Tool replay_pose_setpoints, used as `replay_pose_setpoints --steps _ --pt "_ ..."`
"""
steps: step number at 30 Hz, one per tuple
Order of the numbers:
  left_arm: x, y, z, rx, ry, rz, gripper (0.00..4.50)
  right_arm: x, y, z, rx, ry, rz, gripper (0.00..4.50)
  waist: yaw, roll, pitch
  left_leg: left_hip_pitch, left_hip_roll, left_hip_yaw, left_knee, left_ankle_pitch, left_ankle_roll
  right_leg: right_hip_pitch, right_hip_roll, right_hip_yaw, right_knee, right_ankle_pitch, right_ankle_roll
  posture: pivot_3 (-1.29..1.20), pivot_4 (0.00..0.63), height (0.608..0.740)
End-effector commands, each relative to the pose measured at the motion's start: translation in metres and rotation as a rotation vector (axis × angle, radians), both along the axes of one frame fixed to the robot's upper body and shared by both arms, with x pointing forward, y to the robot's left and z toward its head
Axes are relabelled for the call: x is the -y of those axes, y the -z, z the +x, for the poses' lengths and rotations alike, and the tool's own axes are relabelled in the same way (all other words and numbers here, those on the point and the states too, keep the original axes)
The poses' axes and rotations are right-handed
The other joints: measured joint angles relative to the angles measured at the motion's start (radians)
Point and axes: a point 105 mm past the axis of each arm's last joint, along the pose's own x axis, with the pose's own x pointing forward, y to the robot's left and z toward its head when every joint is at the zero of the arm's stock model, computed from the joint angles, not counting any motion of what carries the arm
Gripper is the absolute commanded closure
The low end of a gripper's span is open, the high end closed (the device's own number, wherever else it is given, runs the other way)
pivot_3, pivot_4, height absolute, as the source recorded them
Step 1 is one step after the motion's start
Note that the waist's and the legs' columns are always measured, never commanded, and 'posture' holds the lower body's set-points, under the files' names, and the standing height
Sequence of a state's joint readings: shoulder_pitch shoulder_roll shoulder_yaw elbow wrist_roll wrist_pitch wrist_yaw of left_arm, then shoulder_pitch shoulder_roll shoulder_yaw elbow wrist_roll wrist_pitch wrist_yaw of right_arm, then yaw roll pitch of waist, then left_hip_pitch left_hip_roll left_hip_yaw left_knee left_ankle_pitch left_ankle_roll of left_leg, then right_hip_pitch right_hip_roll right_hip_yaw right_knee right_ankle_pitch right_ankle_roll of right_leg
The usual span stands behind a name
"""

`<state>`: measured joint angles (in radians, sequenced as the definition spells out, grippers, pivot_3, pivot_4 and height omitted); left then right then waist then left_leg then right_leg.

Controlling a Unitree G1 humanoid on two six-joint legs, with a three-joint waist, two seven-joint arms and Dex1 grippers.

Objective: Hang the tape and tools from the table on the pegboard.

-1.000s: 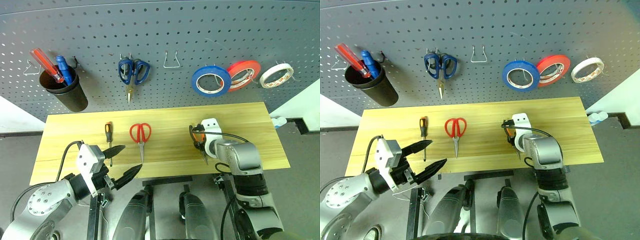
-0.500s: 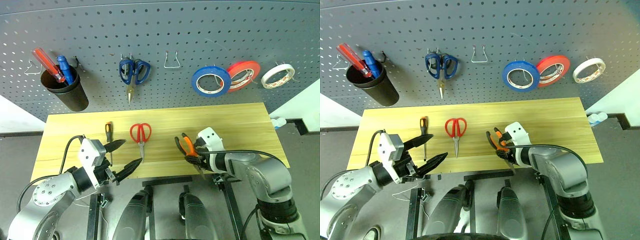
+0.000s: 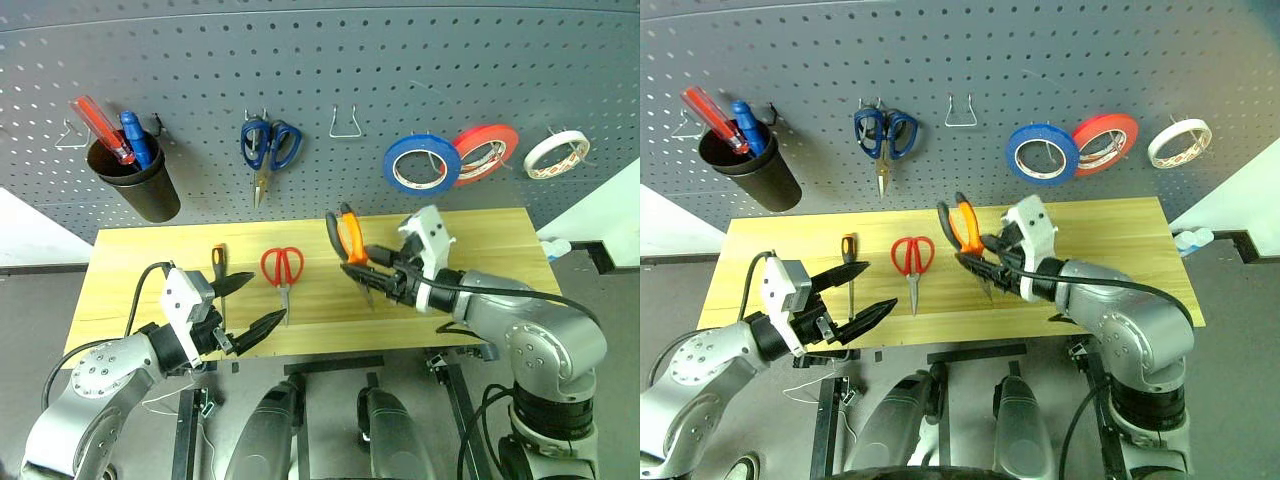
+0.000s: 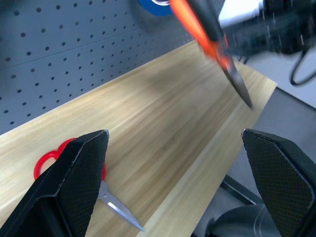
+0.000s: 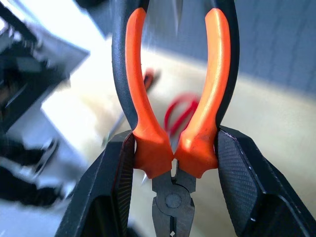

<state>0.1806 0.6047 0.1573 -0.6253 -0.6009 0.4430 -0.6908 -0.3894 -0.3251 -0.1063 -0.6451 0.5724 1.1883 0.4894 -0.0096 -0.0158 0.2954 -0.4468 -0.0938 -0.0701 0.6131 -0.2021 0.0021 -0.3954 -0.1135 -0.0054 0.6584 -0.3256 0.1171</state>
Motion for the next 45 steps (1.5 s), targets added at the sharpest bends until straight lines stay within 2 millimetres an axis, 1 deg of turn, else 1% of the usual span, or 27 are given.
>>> replay_pose_setpoints --steps 1,6,13,18,26,33,38,45 --pt "0.004 -0.005 0.0 0.037 0.021 -0.006 0.0 -0.003 -0.028 0.003 0.133 0.012 0.078 2.42 0.0 -0.001 -0.001 0.0 0.0 0.0 0.0 0.0 0.0 0.0 0.0 0.0 0.001 0.0 0.0 0.04 0.207 0.74" --pt "0.003 -0.005 0.002 0.042 0.023 -0.006 0.0 -0.006 -0.044 0.01 0.218 0.033 0.123 2.42 0.0 -0.002 -0.01 0.002 0.0 0.0 0.001 0.001 -0.002 -0.001 0.0 0.0 0.005 0.0 0.0 0.05 0.195 0.74" --pt "0.004 -0.005 0.005 0.049 0.028 -0.007 0.0 -0.005 -0.078 0.031 0.407 0.147 0.195 2.42 -0.001 -0.003 -0.022 0.004 0.0 0.0 0.002 0.002 -0.003 0.0 0.001 0.0 0.008 0.001 -0.001 0.05 0.195 0.74" --pt "0.004 -0.004 0.005 0.048 0.03 -0.005 0.0 -0.009 -0.094 0.038 0.503 0.189 0.216 2.42 -0.002 -0.003 -0.025 0.004 0.0 0.0 0.002 0.003 -0.003 0.0 0.001 0.001 0.009 0.001 -0.002 0.05 0.194 0.74" --pt "0.005 -0.004 0.007 0.048 0.033 -0.009 0.0 -0.013 -0.097 0.05 0.547 0.227 0.222 2.42 -0.003 -0.003 -0.027 0.004 0.0 0.0 0.003 0.003 -0.004 0.0 0.002 0.001 0.01 0.001 -0.002 0.05 0.192 0.74" --pt "0.006 -0.003 0.006 0.045 0.037 -0.011 0.0 -0.019 -0.111 0.064 0.625 0.251 0.25 2.42 -0.004 -0.003 -0.027 0.004 0.001 0.0 0.005 0.004 -0.005 -0.001 0.002 0.001 0.013 0.001 -0.002 0.05 0.197 0.74" --pt "0.007 -0.002 0.006 0.045 0.037 -0.014 0.0 -0.022 -0.111 0.069 0.639 0.249 0.245 2.42 -0.004 -0.003 -0.027 0.004 0.001 0.0 0.006 0.004 -0.005 -0.001 0.003 0.001 0.014 0.001 -0.002 0.04 0.194 0.74" --pt "0.007 -0.001 0.006 0.045 0.035 -0.018 0.0 -0.02 -0.113 0.078 0.663 0.29 0.24 2.42 -0.005 -0.003 -0.027 0.004 0.001 0.0 0.011 0.004 -0.005 -0.001 0.003 0.001 0.02 0.001 -0.003 0.05 0.195 0.74"
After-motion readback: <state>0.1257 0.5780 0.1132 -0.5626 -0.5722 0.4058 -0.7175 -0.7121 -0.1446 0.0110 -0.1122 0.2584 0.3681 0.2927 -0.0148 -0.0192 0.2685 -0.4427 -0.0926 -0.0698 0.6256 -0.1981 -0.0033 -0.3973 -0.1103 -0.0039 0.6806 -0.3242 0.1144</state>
